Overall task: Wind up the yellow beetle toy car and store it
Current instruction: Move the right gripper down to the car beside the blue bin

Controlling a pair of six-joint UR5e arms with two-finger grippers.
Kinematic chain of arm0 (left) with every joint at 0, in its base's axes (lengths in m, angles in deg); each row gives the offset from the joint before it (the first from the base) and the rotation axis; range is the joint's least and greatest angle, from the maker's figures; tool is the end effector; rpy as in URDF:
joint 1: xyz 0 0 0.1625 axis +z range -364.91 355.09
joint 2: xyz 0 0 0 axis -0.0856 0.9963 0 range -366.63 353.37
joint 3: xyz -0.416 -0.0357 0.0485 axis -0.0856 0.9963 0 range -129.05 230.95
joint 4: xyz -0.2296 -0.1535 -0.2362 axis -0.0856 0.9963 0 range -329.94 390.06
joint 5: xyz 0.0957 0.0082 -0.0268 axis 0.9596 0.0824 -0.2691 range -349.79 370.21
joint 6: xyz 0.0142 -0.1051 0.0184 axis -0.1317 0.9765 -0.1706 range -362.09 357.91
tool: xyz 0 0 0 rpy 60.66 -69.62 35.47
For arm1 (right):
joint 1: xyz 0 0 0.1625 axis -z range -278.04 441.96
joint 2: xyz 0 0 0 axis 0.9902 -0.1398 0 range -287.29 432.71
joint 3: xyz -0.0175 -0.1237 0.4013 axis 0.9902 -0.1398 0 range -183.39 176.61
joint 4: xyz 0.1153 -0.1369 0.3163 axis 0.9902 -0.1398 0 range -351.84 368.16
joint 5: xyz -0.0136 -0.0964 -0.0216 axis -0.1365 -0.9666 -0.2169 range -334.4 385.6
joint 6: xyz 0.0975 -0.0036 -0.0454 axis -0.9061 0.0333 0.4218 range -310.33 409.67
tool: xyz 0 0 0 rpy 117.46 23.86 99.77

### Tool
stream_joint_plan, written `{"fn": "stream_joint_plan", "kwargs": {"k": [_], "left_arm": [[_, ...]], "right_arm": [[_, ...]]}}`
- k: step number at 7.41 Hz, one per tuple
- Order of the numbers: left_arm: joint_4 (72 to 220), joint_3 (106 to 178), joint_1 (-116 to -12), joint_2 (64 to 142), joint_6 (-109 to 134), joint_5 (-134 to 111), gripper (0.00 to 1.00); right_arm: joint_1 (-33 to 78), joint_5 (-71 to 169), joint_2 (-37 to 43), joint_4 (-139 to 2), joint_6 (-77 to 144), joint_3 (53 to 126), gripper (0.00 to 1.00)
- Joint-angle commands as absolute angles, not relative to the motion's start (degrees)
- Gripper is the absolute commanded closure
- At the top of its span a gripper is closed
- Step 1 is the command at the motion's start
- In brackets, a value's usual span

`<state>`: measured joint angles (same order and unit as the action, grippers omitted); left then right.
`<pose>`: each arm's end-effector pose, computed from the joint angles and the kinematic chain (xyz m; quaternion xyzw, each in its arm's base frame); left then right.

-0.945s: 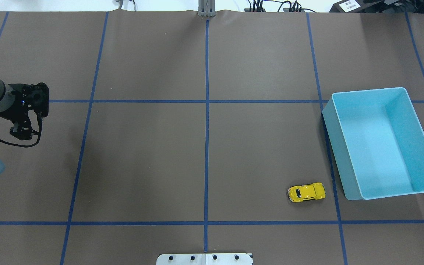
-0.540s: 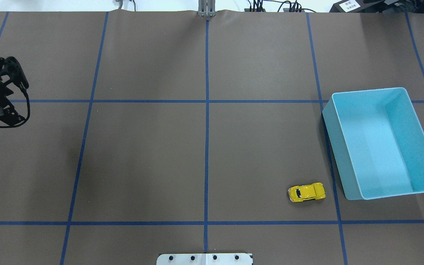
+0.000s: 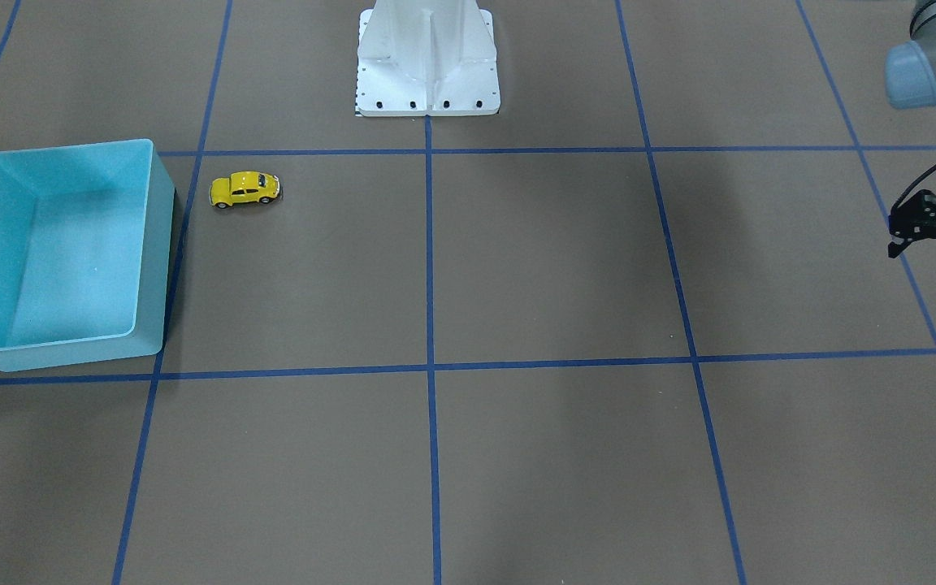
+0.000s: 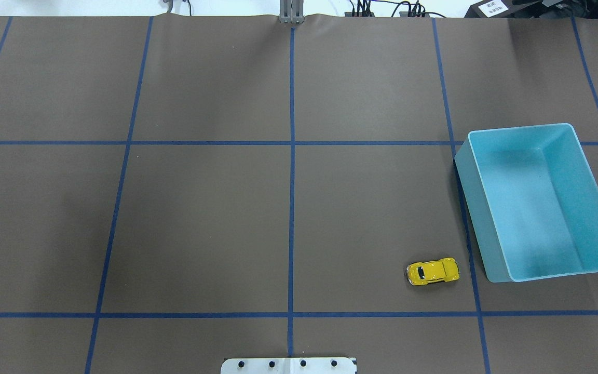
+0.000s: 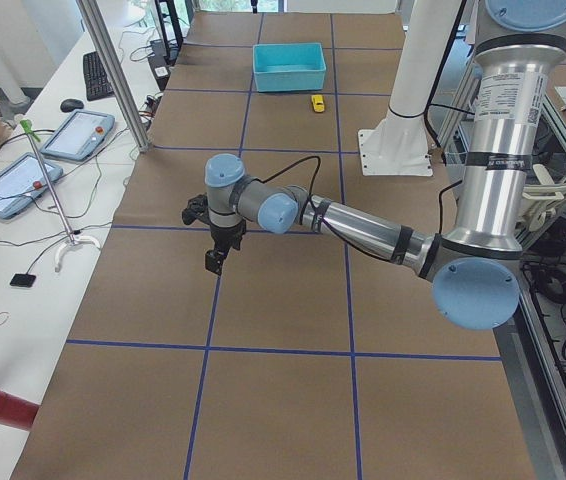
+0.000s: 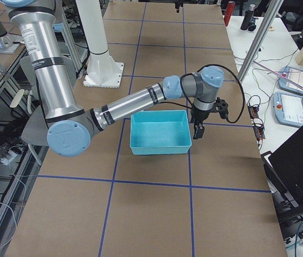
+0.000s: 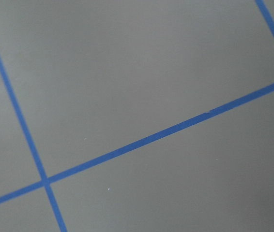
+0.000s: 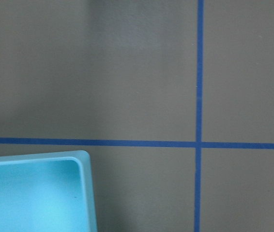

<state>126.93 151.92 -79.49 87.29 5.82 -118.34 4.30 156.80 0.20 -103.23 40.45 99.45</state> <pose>0.0637 -0.4796 0.5362 0.1089 0.3535 0.1228 0.9209 -0.0521 -0.5304 0.4571 0.0061 -0.3582 -0.0529 0.9321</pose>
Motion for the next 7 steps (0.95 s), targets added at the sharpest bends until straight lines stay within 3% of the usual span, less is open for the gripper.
{"fn": "stream_joint_plan", "kwargs": {"k": [1,5,7], "left_arm": [[125.5,150.9,-85.9,83.4,6.6,-121.4,0.01],[121.7,153.3,-92.8,74.8,6.3,-122.3,0.01],[121.7,152.9,-93.8,74.7,6.3,-122.4,0.00]], "right_arm": [[12.8,157.3,1.4,-105.8,30.5,112.2,0.01],[36.6,144.1,2.6,-101.0,29.0,123.4,0.01],[49.7,133.0,2.1,-98.7,32.0,124.4,0.01]]}}
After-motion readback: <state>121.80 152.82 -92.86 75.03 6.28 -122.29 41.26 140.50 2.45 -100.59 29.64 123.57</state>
